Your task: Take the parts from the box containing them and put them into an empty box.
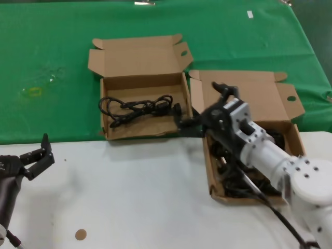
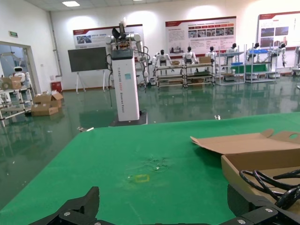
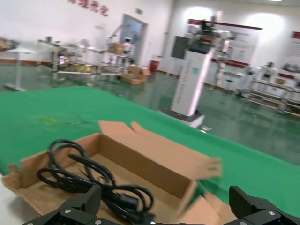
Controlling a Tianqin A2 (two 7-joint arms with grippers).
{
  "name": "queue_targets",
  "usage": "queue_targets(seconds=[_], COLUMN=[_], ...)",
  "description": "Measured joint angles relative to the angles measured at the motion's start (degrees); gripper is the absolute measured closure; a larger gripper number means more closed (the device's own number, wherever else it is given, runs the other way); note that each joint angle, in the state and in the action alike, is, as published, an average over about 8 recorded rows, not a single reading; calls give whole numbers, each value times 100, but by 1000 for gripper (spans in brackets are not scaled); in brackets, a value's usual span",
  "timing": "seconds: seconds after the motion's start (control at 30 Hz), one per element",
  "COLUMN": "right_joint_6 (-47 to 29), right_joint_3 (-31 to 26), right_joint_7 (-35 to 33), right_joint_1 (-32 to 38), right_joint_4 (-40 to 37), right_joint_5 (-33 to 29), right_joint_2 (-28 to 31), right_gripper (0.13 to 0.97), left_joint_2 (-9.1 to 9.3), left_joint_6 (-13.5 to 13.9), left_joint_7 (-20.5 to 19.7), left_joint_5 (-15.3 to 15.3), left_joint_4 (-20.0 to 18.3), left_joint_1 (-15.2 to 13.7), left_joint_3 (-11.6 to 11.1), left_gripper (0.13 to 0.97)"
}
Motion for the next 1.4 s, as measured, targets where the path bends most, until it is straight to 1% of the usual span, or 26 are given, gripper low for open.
queue_targets(seconds=[0.23,0.57,0.7,0.83,1.4], right_joint_6=[492,1184,1388,1465,1472], right_joint_3=[313,755,885,932,937], right_joint_7=[147,353,414,437,439], right_joint_1=[-712,-1718,-2014,-2121,-2131], right_joint_4=[637,1531,1795,1893,1903], right_joint_5=[283,680,797,841,845], right_joint_2=[95,229,269,283,284], right_gripper=[129,129,129,129,129], left_joint_2=[0,0,0,0,0], left_joint_6=[0,0,0,0,0], left_joint_7=[0,0,0,0,0], left_joint_5=[0,-1,-1,-1,-1], left_joint_4=[0,0,0,0,0], left_joint_1=[0,0,0,0,0], left_joint_3=[0,0,0,0,0], left_gripper=[140,132,132,132,132])
